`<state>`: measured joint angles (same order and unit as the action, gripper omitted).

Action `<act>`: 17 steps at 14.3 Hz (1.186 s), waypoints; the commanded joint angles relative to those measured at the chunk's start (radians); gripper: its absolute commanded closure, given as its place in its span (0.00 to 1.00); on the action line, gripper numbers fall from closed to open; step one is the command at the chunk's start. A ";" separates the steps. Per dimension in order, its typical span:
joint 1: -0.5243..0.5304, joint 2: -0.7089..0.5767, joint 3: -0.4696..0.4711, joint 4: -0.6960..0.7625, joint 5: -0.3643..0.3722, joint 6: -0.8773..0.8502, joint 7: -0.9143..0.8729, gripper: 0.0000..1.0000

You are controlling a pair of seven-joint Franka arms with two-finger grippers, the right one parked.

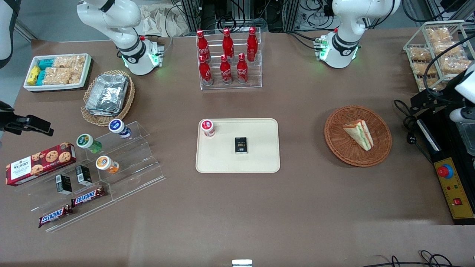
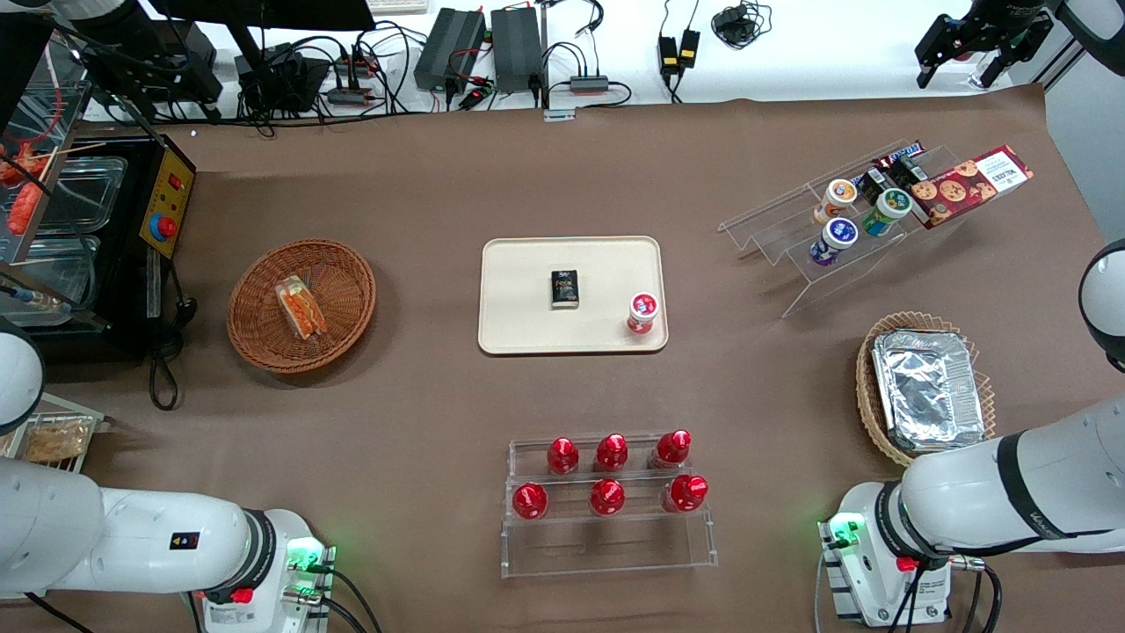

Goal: Place sandwich from basket to tray
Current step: 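Move the left gripper over the wrapped sandwich in the wicker basket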

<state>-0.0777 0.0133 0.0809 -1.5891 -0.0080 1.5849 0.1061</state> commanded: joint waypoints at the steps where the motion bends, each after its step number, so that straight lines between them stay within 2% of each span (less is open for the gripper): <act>1: 0.015 0.017 -0.026 0.032 0.020 -0.026 -0.013 0.00; 4: 0.015 0.019 -0.026 0.028 0.010 -0.029 -0.067 0.00; 6: 0.007 0.022 -0.044 -0.032 0.016 -0.007 -0.222 0.00; 8: 0.007 -0.033 -0.046 -0.189 0.002 0.120 -0.401 0.00; 12: 0.016 -0.202 -0.052 -0.631 0.002 0.490 -0.718 0.01; 17: 0.018 -0.147 -0.050 -0.762 0.005 0.610 -0.829 0.01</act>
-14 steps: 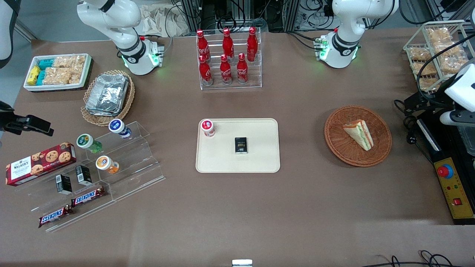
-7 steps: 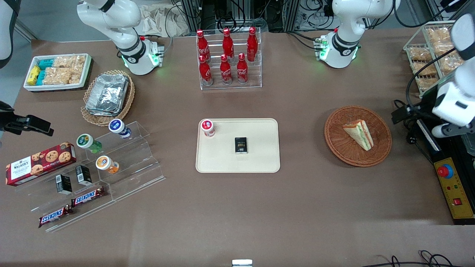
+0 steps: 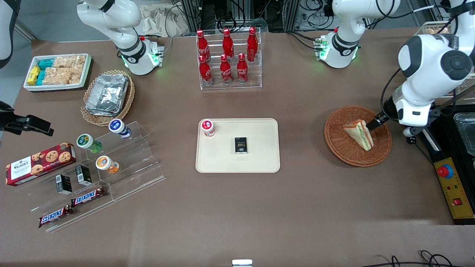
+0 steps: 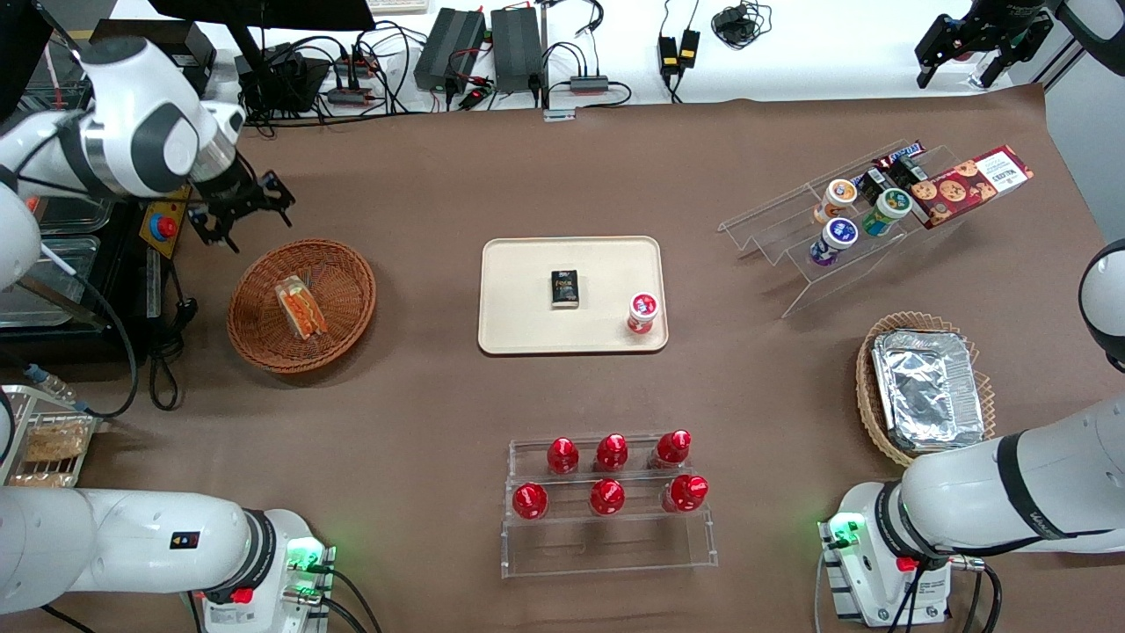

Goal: Place sandwich from basket to tray
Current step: 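Lower the open left gripper around the sandwich and close it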

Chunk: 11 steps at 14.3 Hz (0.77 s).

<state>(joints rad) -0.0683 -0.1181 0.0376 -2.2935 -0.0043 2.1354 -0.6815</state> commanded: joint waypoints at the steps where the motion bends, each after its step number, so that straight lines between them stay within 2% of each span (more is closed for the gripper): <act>1: 0.010 -0.014 -0.007 -0.099 0.001 0.108 -0.041 0.01; 5: 0.030 0.046 -0.007 -0.204 0.003 0.312 -0.039 0.01; 11: 0.047 0.149 -0.007 -0.256 0.010 0.483 -0.033 0.00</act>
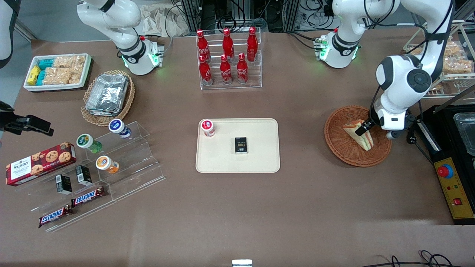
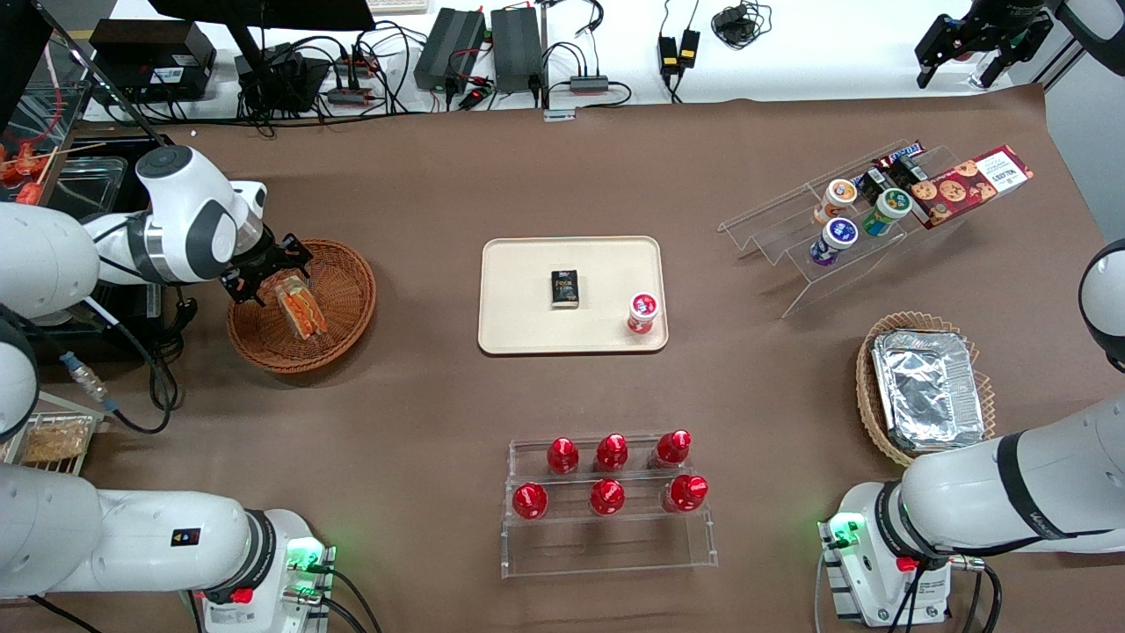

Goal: Place sandwich from basket to tray
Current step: 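Lower the open left gripper around the sandwich and close it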

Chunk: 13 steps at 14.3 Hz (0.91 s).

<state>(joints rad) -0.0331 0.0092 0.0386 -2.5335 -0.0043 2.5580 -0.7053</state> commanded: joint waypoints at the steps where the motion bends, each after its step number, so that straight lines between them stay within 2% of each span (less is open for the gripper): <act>1: 0.012 0.040 -0.008 -0.025 0.010 0.089 -0.008 0.01; 2: 0.012 0.058 -0.008 -0.031 0.010 0.118 -0.008 0.10; 4: 0.012 0.072 -0.008 -0.037 0.010 0.139 -0.008 0.82; 5: 0.012 0.072 -0.008 -0.036 0.009 0.139 -0.014 1.00; 9: 0.012 0.031 -0.005 -0.008 0.015 0.067 0.009 1.00; 13: 0.012 -0.081 0.003 0.135 0.020 -0.264 0.183 1.00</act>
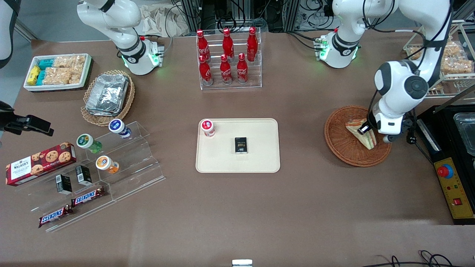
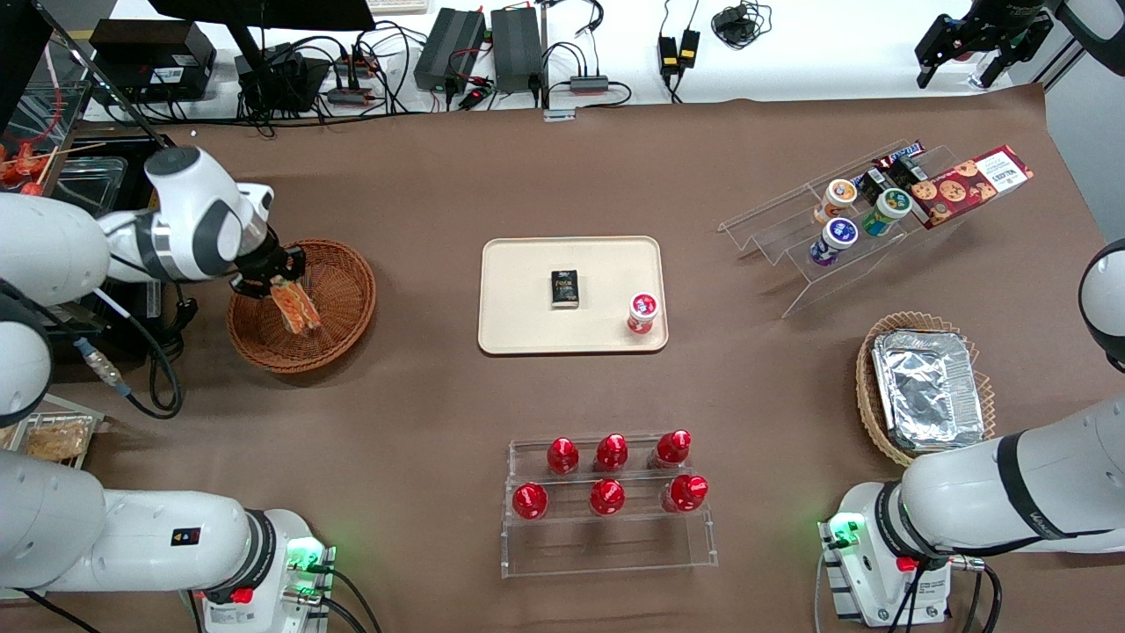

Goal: Place sandwich from basket to tray
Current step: 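Lift the sandwich up out of the basket with the left gripper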

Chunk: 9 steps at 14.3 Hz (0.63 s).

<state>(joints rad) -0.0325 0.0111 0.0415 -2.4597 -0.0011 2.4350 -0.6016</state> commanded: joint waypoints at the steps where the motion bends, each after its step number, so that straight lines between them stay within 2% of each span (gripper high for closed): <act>1: 0.011 -0.103 0.003 0.112 0.016 -0.216 0.133 1.00; 5: 0.003 -0.082 0.003 0.482 0.012 -0.698 0.362 1.00; 7: -0.018 -0.080 -0.020 0.594 0.012 -0.792 0.402 1.00; 9: -0.047 -0.059 -0.092 0.666 -0.005 -0.815 0.372 1.00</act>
<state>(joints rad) -0.0490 -0.1055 0.0121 -1.8900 -0.0019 1.6630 -0.2216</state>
